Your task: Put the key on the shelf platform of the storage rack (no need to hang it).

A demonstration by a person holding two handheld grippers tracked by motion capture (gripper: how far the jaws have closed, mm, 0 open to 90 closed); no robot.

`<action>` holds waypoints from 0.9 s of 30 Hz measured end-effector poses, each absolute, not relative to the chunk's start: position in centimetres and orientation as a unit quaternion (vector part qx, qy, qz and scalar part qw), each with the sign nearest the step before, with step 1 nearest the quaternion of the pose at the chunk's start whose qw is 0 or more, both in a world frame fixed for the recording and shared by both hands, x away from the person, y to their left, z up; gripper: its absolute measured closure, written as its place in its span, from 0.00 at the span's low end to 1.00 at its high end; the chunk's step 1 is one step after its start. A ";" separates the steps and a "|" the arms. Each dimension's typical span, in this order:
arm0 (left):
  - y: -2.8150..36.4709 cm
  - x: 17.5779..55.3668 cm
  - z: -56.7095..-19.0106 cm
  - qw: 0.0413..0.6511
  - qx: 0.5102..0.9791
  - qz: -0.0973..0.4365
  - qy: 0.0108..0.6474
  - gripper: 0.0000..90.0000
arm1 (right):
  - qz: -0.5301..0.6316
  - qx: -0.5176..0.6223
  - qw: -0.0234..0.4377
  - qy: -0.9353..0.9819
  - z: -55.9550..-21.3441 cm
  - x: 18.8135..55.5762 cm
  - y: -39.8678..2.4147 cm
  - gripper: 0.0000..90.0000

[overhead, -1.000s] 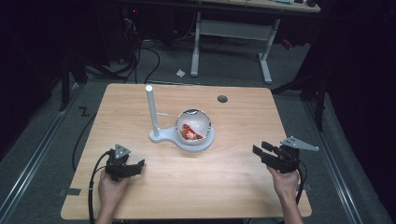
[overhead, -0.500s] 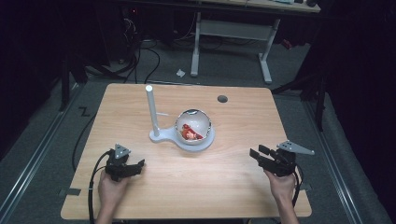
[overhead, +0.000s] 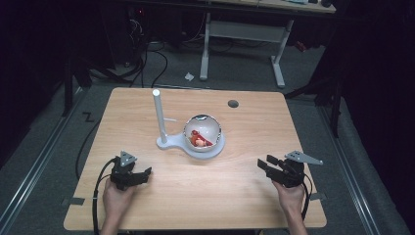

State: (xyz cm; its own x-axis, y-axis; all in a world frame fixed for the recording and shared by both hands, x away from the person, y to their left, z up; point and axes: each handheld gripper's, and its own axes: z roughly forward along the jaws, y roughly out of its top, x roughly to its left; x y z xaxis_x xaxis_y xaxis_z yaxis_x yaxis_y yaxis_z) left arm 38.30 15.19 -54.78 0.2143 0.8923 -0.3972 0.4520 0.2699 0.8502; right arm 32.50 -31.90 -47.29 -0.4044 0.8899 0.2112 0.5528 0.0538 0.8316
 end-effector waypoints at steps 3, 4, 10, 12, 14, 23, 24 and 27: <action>15.2 38.3 -54.8 0.533 0.568 0.206 0.592 0.26 | 0.453 0.516 0.181 0.704 -48.0 32.6 -31.6 0.56; 15.2 38.3 -54.8 0.534 0.568 0.206 0.592 0.26 | 0.453 0.514 0.182 0.706 -48.1 32.7 -31.6 0.56; 15.2 38.3 -54.8 0.534 0.568 0.206 0.592 0.26 | 0.450 0.515 0.182 0.707 -48.9 32.7 -31.2 0.56; 15.2 38.3 -54.8 0.533 0.568 0.206 0.592 0.26 | 0.449 0.517 0.178 0.707 -49.0 32.8 -31.0 0.56; 15.2 38.3 -54.8 0.534 0.568 0.206 0.592 0.26 | 0.448 0.514 0.181 0.709 -49.2 32.9 -31.0 0.56; 15.2 38.3 -54.8 0.533 0.568 0.207 0.592 0.26 | 0.439 0.512 0.184 0.715 -50.2 33.0 -30.3 0.55; 15.2 38.3 -54.8 0.533 0.568 0.207 0.592 0.26 | 0.435 0.515 0.185 0.714 -50.6 33.2 -30.2 0.54; 15.2 38.3 -54.8 0.534 0.568 0.207 0.592 0.26 | 0.430 0.515 0.188 0.718 -51.0 33.3 -30.0 0.53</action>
State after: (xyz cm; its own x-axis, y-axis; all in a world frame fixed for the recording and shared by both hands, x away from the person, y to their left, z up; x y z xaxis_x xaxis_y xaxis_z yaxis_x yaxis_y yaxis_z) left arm 38.29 15.18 -54.78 0.2139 0.8926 -0.3969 0.4516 0.2700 0.8504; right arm 33.30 -30.05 -51.00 -0.3992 0.9004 0.1728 0.5778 0.1008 0.8099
